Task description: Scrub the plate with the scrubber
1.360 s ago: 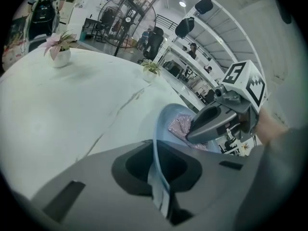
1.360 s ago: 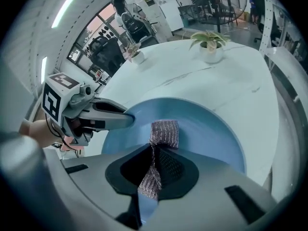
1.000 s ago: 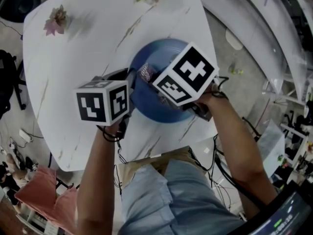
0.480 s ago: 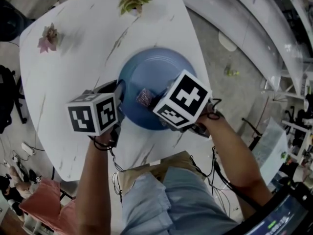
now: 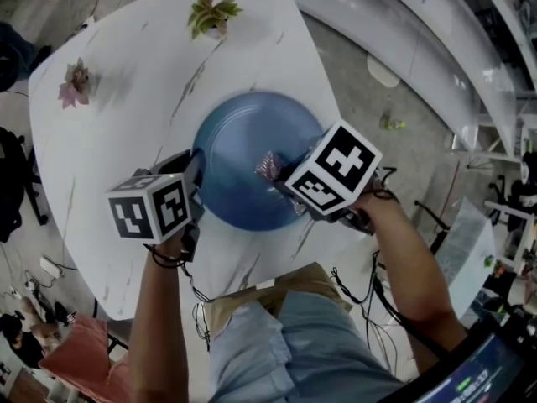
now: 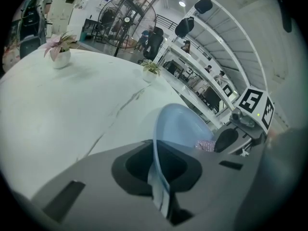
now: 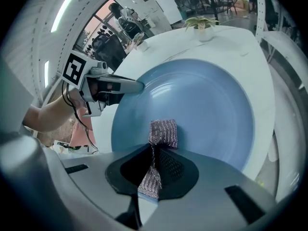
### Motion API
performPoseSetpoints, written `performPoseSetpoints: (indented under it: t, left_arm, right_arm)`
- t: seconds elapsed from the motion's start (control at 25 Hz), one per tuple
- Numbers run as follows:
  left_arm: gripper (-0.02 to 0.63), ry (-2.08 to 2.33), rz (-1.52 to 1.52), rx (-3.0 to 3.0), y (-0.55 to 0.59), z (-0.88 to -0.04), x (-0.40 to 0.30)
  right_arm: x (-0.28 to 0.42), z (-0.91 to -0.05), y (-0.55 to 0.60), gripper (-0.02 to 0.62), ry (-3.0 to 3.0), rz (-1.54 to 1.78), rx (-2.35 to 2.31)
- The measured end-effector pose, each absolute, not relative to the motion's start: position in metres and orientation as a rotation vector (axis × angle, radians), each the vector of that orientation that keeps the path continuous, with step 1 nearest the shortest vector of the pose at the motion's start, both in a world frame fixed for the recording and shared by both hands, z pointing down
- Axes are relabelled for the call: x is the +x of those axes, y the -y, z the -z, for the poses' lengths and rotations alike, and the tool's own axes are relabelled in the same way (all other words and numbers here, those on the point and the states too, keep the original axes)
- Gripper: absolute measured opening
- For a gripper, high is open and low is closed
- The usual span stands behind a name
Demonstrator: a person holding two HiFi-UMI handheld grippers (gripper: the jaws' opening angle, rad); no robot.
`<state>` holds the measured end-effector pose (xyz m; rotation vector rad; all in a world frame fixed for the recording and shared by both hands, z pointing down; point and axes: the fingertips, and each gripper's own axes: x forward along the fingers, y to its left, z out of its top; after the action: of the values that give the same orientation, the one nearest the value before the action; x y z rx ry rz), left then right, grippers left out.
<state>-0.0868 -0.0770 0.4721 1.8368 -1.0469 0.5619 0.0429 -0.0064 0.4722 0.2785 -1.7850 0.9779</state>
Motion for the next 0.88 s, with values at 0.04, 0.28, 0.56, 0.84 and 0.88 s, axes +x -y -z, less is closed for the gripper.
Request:
performPoseSetpoints:
  t: [0.04,0.28,0.56,0.84,0.88]
  left_arm:
    - [0.018,1.045,-0.563,1.837,0.077,-0.472,-0.086]
    - [0.018,1.046,-0.568,1.837,0.076,-0.472,-0.086]
    - [0.018,1.041,-0.573,1.841,0.076,-0.472,-0.085]
    - [0.018,1.036,-0.571,1.836,0.076,-0.473,-0.085]
    - [0.018,1.037,-0.569,1.835,0.076,-0.473,-0.085]
  right_arm:
    - [0.047,-0.472,0.009,0.049,1.779,-0.973,0.29]
    - [0.071,-0.473,0.039,0.049,1.762,-0.948,0.394]
    - [0.063,-0.472,0.069,0.049,1.784,-0.916,0.419]
    - [0.033,-0.472,0.084,0.049,1.822,-0.84,0.352]
    - [0.028,-0.472,0.083,0.049,1.827,-0.829,0.34]
